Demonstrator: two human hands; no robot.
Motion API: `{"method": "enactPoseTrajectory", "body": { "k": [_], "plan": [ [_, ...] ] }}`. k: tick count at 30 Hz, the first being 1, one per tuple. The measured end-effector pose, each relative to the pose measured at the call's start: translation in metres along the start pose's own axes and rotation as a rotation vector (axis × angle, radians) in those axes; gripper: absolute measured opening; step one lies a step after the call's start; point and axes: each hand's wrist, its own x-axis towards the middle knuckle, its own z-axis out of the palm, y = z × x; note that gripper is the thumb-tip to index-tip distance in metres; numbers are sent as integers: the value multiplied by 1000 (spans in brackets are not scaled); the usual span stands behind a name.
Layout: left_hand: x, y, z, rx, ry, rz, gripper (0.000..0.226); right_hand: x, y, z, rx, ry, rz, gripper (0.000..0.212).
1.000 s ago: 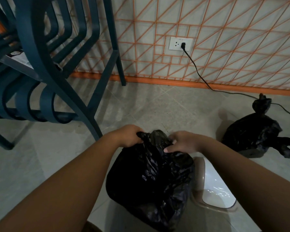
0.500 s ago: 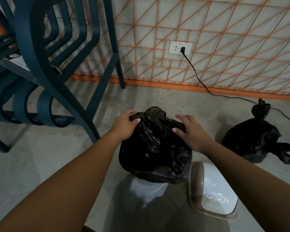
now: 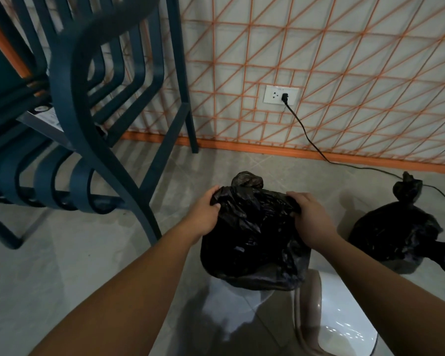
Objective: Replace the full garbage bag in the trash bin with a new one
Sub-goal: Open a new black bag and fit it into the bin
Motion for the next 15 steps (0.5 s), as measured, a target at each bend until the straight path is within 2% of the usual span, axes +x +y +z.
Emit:
{"method": "enactPoseTrajectory", "body": {
  "k": [5,7,10,13,15],
  "plan": [
    [-8,5,1,27,-7,-4,60,-4,9,-7,72,-88,92,49],
    [-13,15,2,161,60,84,60,-10,16,-14,104,-101,116,49],
    [-24,38,15,322,115,281,45,-18,33,-29,86,-84,174,46],
    [-34,62,45,319,78,386,37,-26,48,-47,76,-66,208,45],
    [-39,76,72,280,-25,383,35,-32,56,-58,85,-73,232,44]
  ]
}}
